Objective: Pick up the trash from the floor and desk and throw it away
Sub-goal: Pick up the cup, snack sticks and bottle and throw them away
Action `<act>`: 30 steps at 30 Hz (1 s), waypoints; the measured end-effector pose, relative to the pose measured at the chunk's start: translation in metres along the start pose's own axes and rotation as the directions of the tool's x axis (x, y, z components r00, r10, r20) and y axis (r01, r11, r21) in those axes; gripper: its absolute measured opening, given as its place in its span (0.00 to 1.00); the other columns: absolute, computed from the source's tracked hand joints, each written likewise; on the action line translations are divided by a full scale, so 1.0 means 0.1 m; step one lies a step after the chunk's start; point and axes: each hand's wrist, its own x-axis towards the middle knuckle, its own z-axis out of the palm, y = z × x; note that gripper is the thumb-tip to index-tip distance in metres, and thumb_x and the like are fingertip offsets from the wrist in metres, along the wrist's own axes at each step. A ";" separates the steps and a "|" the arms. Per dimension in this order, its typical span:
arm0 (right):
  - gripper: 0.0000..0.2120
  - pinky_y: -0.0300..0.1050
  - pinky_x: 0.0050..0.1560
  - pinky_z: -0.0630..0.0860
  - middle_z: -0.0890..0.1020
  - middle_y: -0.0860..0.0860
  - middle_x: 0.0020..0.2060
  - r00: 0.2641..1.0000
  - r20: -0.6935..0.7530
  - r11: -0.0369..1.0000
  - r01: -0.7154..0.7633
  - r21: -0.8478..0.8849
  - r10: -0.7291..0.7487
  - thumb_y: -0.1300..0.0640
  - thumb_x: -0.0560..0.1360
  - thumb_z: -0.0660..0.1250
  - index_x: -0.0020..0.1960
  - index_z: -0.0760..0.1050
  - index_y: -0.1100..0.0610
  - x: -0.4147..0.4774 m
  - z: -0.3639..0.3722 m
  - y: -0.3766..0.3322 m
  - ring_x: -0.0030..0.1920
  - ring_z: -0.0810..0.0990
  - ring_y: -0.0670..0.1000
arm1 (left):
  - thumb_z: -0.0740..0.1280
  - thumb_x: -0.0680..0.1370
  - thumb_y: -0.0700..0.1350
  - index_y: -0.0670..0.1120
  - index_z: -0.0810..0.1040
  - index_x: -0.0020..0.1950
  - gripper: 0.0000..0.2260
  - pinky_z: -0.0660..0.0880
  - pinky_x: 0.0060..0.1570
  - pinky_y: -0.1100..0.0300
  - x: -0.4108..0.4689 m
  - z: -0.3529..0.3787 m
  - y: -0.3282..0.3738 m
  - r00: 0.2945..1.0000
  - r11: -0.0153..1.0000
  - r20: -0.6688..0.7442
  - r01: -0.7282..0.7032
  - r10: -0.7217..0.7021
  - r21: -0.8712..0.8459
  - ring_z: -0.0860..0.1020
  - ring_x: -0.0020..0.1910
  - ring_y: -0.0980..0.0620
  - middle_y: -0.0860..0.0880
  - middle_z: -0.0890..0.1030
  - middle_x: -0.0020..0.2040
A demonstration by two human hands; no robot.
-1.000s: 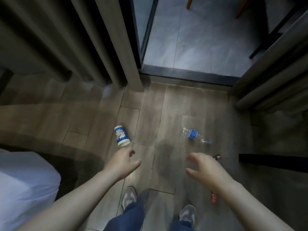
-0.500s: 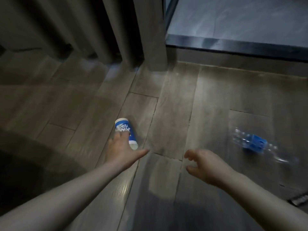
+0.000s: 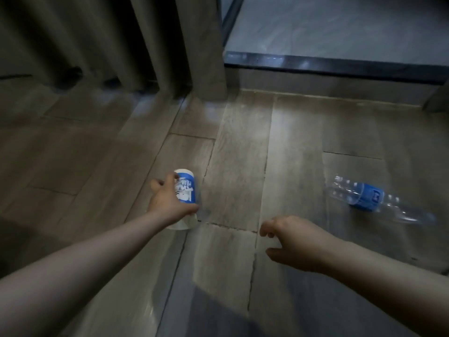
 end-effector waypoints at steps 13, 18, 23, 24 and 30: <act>0.20 0.45 0.52 0.73 0.78 0.54 0.58 0.942 0.032 0.942 -0.335 0.011 0.335 0.49 0.73 0.66 0.63 0.73 0.54 -1.03 0.17 0.77 0.58 0.76 0.56 | 0.75 0.61 0.52 0.60 0.57 0.70 0.42 0.76 0.39 0.60 -0.84 0.65 1.48 0.854 0.946 0.409 -0.303 0.323 -0.114 0.79 0.41 0.55 0.55 0.79 0.46; 0.17 0.47 0.54 0.76 0.81 0.56 0.54 0.802 -0.001 0.781 -0.580 0.232 0.597 0.53 0.72 0.68 0.59 0.77 0.58 -1.57 0.37 1.18 0.55 0.79 0.57 | 0.76 0.63 0.51 0.57 0.55 0.74 0.45 0.72 0.44 0.62 -1.21 1.06 1.86 0.735 0.872 0.541 -0.489 0.408 0.008 0.77 0.44 0.52 0.51 0.77 0.52; 0.15 0.43 0.50 0.74 0.82 0.56 0.51 0.626 -0.068 0.581 -0.671 0.461 0.777 0.55 0.71 0.68 0.56 0.77 0.58 -1.95 0.77 1.50 0.53 0.79 0.56 | 0.76 0.64 0.51 0.54 0.51 0.77 0.49 0.72 0.60 0.57 -1.52 1.57 1.98 0.662 0.804 0.623 -0.588 0.416 0.087 0.72 0.62 0.46 0.45 0.68 0.68; 0.14 0.43 0.49 0.73 0.81 0.56 0.50 0.589 -0.090 0.545 -0.665 0.511 0.803 0.56 0.71 0.68 0.55 0.77 0.58 -2.02 0.85 1.54 0.52 0.79 0.56 | 0.76 0.65 0.52 0.54 0.49 0.78 0.49 0.71 0.61 0.56 -1.53 1.62 1.99 0.655 0.790 0.629 -0.604 0.418 0.104 0.71 0.64 0.46 0.44 0.66 0.69; 0.13 0.44 0.51 0.72 0.77 0.54 0.51 0.442 -0.178 0.450 -0.648 0.615 0.879 0.56 0.72 0.69 0.56 0.75 0.58 -2.51 1.39 1.56 0.51 0.77 0.53 | 0.76 0.66 0.53 0.56 0.44 0.78 0.51 0.71 0.60 0.56 -1.52 1.80 1.87 0.633 0.731 0.650 -0.661 0.420 0.171 0.69 0.65 0.45 0.45 0.63 0.71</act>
